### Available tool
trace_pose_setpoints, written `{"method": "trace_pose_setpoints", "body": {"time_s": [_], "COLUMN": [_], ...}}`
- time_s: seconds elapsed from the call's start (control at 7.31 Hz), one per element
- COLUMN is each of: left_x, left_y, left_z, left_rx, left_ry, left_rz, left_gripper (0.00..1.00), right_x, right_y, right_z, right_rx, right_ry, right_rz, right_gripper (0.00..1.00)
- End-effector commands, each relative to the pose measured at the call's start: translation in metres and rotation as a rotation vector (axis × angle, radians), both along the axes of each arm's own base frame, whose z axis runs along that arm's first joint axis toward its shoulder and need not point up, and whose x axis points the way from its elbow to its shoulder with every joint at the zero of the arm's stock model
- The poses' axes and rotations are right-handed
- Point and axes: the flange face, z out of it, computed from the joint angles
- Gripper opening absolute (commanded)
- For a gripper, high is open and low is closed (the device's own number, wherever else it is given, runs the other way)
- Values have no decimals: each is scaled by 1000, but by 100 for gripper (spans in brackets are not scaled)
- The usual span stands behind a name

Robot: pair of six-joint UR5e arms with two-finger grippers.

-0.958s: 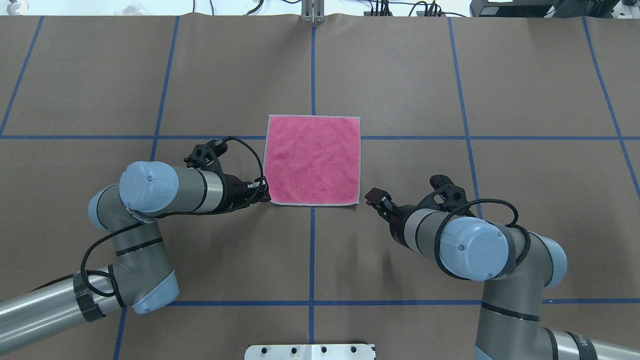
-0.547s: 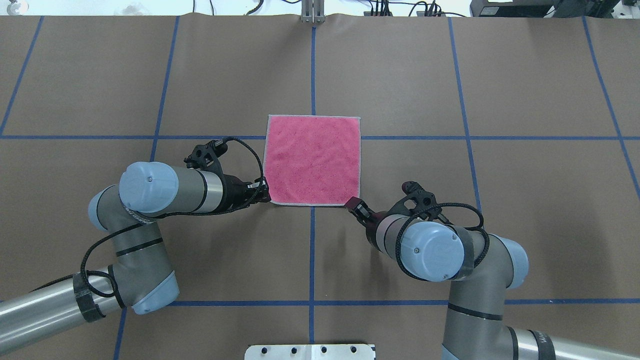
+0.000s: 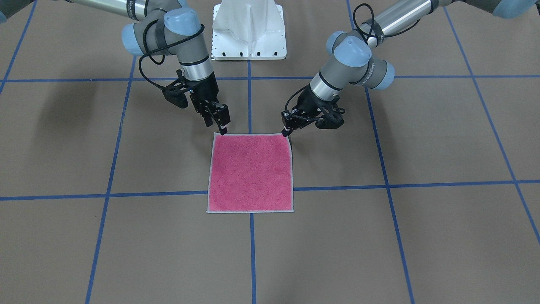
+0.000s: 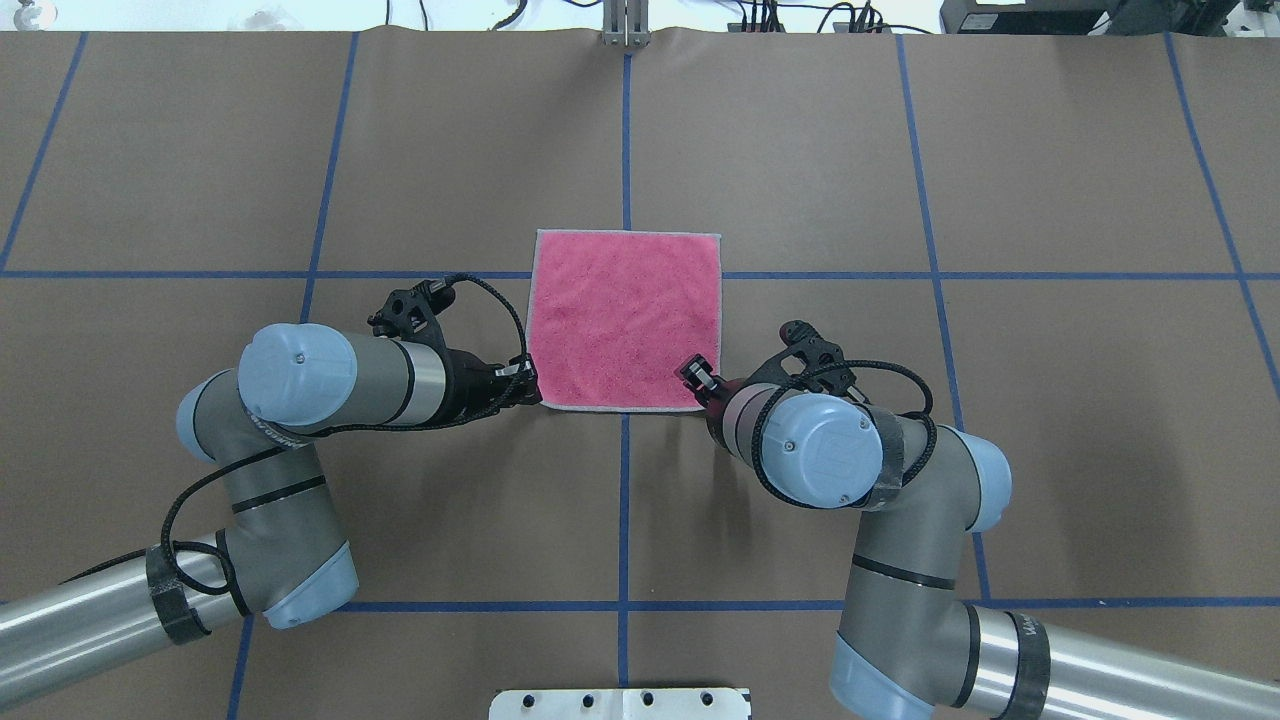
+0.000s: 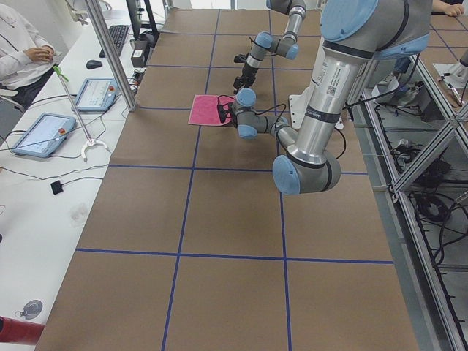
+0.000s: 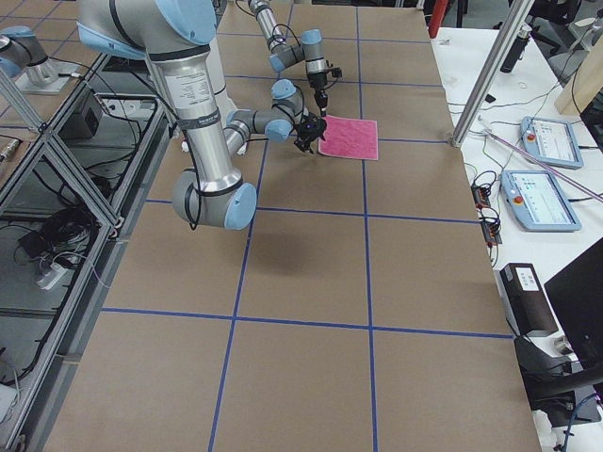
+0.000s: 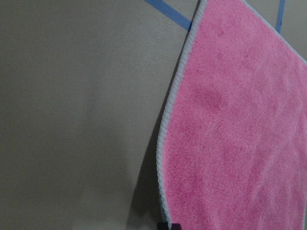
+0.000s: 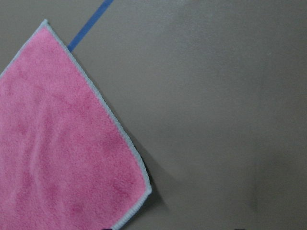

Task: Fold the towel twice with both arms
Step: 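Grasp the towel's near corner with the right gripper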

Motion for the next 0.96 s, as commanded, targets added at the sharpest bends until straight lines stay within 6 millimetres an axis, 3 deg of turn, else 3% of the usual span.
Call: {"method": "trace_pose_setpoints", "body": {"time_s": [0.0,0.41,0.82], "left_x": [-1,-1,-1], "left_y": [0,0,0], "left_z": [0,1,0], "left_rx": [0,0,0], "left_ry": [1,0,1], "left_rz": [0,0,0], "left_gripper": [0,0,0], "right_x": [-3,-9,-13], "right_y": [-14,-8,-6], "right_z": [7,3,6], "right_rx": [-6,-6,-11], "right_ry": [21,21,23], "right_rz": [14,-21,-22], "right_gripper": [74,74,56]}}
